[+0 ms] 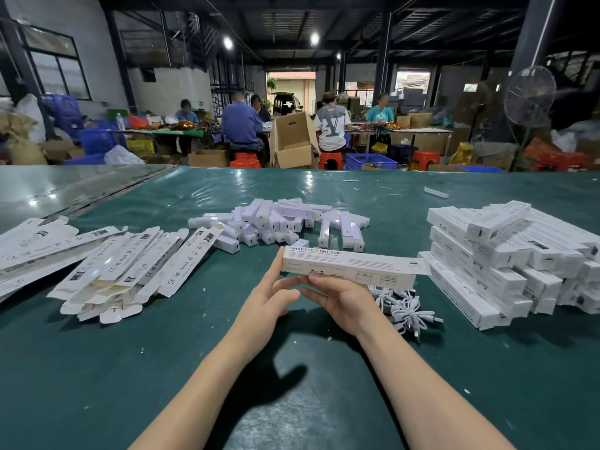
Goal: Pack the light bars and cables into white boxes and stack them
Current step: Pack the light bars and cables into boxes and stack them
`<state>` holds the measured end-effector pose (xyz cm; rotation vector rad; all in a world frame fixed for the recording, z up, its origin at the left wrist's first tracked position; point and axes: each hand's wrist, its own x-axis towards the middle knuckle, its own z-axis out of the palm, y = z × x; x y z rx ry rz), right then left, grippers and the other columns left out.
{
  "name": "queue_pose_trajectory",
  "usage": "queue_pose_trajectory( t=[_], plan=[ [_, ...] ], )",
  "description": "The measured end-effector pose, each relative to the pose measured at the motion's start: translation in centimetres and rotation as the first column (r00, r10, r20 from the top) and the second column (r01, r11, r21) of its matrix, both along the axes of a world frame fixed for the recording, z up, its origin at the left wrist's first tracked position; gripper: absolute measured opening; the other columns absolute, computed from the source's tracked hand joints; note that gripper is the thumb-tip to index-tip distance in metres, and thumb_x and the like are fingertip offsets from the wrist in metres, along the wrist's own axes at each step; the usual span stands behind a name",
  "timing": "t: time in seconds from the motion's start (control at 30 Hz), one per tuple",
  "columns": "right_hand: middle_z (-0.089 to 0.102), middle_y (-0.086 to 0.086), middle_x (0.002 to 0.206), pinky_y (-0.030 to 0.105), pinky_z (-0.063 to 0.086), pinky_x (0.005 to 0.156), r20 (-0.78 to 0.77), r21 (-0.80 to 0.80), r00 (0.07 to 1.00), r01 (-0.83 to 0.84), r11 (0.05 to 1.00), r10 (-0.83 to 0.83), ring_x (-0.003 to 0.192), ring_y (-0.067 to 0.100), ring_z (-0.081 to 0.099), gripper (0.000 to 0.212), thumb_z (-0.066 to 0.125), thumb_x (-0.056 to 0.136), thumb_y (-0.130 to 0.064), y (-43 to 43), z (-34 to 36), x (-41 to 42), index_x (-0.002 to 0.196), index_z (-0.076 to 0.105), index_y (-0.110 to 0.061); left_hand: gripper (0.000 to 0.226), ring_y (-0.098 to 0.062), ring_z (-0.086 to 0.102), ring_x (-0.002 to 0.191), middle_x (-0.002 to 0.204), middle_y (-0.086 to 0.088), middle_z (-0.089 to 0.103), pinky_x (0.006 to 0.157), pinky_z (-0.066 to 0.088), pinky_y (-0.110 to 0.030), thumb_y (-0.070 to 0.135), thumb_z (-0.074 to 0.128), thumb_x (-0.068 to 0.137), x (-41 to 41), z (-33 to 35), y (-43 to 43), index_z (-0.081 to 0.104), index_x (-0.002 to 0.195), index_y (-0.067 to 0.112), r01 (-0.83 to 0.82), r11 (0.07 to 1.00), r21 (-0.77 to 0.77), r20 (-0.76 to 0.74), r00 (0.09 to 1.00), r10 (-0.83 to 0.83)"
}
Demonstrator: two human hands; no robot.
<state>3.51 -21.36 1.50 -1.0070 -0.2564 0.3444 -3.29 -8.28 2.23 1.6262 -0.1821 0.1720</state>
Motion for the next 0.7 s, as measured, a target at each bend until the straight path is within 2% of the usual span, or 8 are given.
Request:
queue_pose_trajectory(
  t=[0.1,0.2,0.3,0.4,0.47,0.57,0.63,0.7],
  plan=[
    [0.071,0.001,0.067,0.024,0.057,0.064,0.01,0.002,1.0,0.001,1.0,-0.001,0.066,0.011,0.069,0.024,0.048,0.083,0.014,0.0,-0.1,-0.1,0.08,0.064,-0.004,0.063,-0.005,0.058,0.105,0.106,0.017,0.066,0.079,0.045,-0.024,0.026,0.048,0.067,0.1,0.0,-0.1,0.032,0.118,0.059,0.008,0.999,-0.031,-0.006,1.0,-0.008],
    [0.072,0.001,0.072,0.023,0.057,0.066,0.031,-0.027,0.999,-0.028,0.999,0.028,0.07,0.011,0.069,0.025,0.05,0.083,0.011,0.1,-0.1,-0.2,0.08,0.067,-0.006,0.057,-0.012,0.064,0.098,0.105,0.006,0.069,0.079,0.047,-0.031,0.021,0.051,0.069,0.2,0.1,0.1,0.045,0.119,0.048,-0.002,0.975,-0.223,-0.063,0.998,-0.012],
    [0.072,-0.001,0.076,0.021,0.054,0.069,0.095,-0.122,0.995,-0.026,0.992,0.038,0.074,0.011,0.067,0.02,0.053,0.083,0.007,0.8,-0.2,-0.7,0.088,0.066,-0.007,0.033,-0.014,0.066,0.082,0.089,0.002,0.071,0.076,0.051,-0.032,0.011,0.049,0.088,0.5,-0.3,-0.4,0.05,0.115,0.029,-0.062,0.883,-0.465,-0.107,0.994,0.013],
    [0.07,-0.009,0.073,0.015,0.048,0.073,0.173,-0.232,0.984,-0.006,0.973,0.047,0.073,0.003,0.063,0.019,0.054,0.085,0.005,1.9,-0.2,-1.5,0.09,0.065,-0.01,0.021,-0.012,0.063,0.081,0.091,0.001,0.068,0.074,0.049,-0.03,0.018,0.049,0.092,0.8,-0.6,-1.4,0.051,0.112,0.018,-0.151,0.805,-0.574,-0.203,0.978,0.038],
    [0.069,-0.015,0.066,0.011,0.046,0.07,0.233,-0.31,0.971,0.031,0.95,0.044,0.066,-0.004,0.062,0.02,0.057,0.085,0.002,2.4,-0.3,-2.0,0.083,0.065,-0.016,0.012,-0.012,0.061,0.08,0.088,0.001,0.067,0.07,0.047,-0.029,0.022,0.052,0.091,1.0,-0.6,-1.7,0.056,0.102,0.017,-0.244,0.748,-0.617,-0.295,0.953,0.067],
    [0.068,-0.003,0.088,0.01,0.048,0.074,0.374,-0.388,0.927,0.115,0.914,0.042,0.077,0.0,0.062,0.022,0.06,0.082,0.006,3.3,-0.2,-2.6,0.089,0.066,-0.014,0.011,-0.014,0.061,0.083,0.081,0.001,0.068,0.079,0.045,-0.029,0.026,0.055,0.09,1.1,-0.3,-1.2,0.063,0.089,0.019,-0.309,0.66,-0.685,-0.385,0.922,0.032],
    [0.057,-0.004,0.104,0.008,0.042,0.085,0.522,-0.531,0.85,0.251,0.809,0.078,0.096,0.001,0.054,0.031,0.055,0.082,0.006,4.5,-0.3,-2.5,0.104,0.064,-0.014,0.016,-0.016,0.06,0.083,0.078,-0.002,0.069,0.085,0.043,-0.03,0.027,0.054,0.09,0.9,0.2,-0.5,0.065,0.085,0.016,-0.305,0.547,-0.779,-0.397,0.916,-0.056],
    [0.048,-0.004,0.124,0.021,0.031,0.104,0.591,-0.635,0.796,0.359,0.684,0.13,0.118,0.005,0.042,0.03,0.052,0.091,-0.016,5.5,-0.2,-1.6,0.119,0.059,-0.024,0.019,-0.019,0.061,0.081,0.08,-0.005,0.068,0.09,0.044,-0.034,0.028,0.053,0.091,0.8,0.8,0.3,0.063,0.084,0.013,-0.328,0.363,-0.872,-0.387,0.917,-0.101]
  ],
)
